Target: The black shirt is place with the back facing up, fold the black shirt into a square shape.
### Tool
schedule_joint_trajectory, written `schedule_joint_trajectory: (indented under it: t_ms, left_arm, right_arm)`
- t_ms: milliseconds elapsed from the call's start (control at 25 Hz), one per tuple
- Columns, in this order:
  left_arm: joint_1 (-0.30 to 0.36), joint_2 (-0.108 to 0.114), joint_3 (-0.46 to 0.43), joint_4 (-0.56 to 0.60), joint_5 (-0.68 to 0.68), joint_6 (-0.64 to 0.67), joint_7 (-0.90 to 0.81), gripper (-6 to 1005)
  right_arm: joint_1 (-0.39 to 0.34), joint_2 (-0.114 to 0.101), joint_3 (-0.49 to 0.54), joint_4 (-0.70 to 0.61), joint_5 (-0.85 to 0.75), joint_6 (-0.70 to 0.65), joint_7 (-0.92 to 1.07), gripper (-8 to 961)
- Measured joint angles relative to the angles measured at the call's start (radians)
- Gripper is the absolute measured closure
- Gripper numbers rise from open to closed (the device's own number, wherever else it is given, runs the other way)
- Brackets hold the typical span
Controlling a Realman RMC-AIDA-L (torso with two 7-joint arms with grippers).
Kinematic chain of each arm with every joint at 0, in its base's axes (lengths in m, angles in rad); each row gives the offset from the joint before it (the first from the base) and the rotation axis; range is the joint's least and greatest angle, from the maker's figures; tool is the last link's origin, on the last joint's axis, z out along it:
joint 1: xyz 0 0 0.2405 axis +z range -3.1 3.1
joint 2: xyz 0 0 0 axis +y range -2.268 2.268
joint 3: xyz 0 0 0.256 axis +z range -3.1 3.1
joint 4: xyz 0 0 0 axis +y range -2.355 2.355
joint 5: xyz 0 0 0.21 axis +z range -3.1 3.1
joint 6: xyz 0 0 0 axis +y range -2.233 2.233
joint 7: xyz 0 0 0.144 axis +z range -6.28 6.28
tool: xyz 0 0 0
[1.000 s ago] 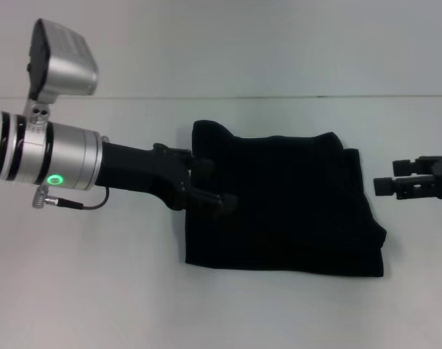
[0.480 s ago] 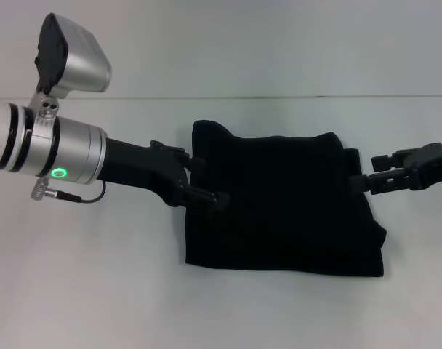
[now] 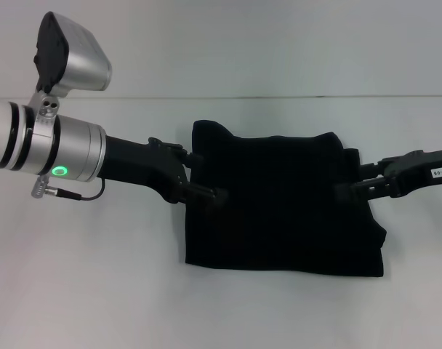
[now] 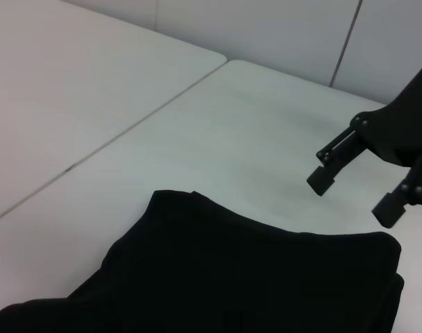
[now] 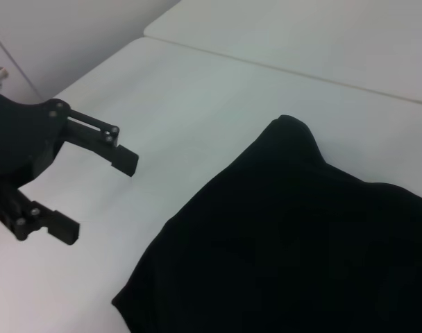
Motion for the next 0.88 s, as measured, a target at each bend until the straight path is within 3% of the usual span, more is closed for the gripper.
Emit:
schedule_joint_trajectory:
  t_ms: [880]
  left_arm:
    - [0.016,0.008,0.012,-0.005,0.015,-0.034,0.000,123]
  right_arm:
    - [0.106,0.015,-0.107,0.077,-0.013,0.112,0.001,28]
